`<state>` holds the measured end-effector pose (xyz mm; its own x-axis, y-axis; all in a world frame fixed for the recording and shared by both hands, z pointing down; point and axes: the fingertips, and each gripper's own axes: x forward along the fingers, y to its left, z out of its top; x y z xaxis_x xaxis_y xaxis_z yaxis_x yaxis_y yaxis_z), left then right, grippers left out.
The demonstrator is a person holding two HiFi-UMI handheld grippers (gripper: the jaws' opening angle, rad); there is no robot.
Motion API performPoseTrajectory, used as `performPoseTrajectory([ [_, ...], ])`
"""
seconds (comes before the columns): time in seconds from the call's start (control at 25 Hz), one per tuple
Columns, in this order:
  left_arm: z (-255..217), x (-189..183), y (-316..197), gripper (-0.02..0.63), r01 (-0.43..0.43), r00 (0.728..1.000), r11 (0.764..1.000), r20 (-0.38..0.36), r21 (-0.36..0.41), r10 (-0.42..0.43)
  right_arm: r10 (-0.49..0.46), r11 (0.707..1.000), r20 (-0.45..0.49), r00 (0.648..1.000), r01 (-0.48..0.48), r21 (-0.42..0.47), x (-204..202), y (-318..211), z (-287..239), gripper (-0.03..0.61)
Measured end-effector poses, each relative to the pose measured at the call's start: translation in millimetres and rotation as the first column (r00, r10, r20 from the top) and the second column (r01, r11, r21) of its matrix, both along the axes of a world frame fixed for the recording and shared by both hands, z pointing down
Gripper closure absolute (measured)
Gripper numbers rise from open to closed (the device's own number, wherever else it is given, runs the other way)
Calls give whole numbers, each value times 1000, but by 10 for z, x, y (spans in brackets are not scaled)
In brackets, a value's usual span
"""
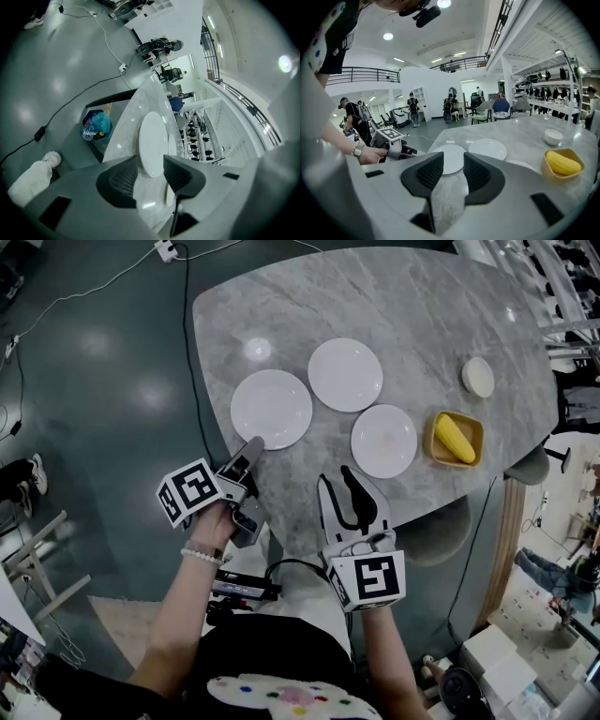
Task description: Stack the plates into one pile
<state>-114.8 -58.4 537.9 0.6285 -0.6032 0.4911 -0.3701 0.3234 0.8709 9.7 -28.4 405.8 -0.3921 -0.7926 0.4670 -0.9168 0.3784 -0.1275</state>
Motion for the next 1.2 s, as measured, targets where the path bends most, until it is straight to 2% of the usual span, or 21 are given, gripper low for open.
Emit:
performPoseTrajectory([
  [0.44, 27, -27, -88, 455, 14, 1000, 1000, 1, 2, -14, -1, 1000, -1, 1000, 1, -1, -3, 16, 18, 463],
  [0.68, 78, -50, -74, 522, 22, 1000, 999, 13, -24, -22, 6, 1000, -3, 1000, -6, -4, 14, 26, 31, 463],
  [0.88, 65, -55, -62, 575, 26, 1000, 999, -13, -30, -27, 14, 1000, 1, 1000, -14, -14, 23, 56, 75, 463],
  [1.08, 2, -46, -86, 583, 18, 999, 1000, -27, -11, -18, 46, 997, 41, 998, -44, -60, 29, 93, 205, 463],
  [1.2, -44, -55, -102, 586, 14, 999, 1000, -40, -1, -14, 82, 993, 98, 992, -72, -99, 12, 95, 276, 463],
])
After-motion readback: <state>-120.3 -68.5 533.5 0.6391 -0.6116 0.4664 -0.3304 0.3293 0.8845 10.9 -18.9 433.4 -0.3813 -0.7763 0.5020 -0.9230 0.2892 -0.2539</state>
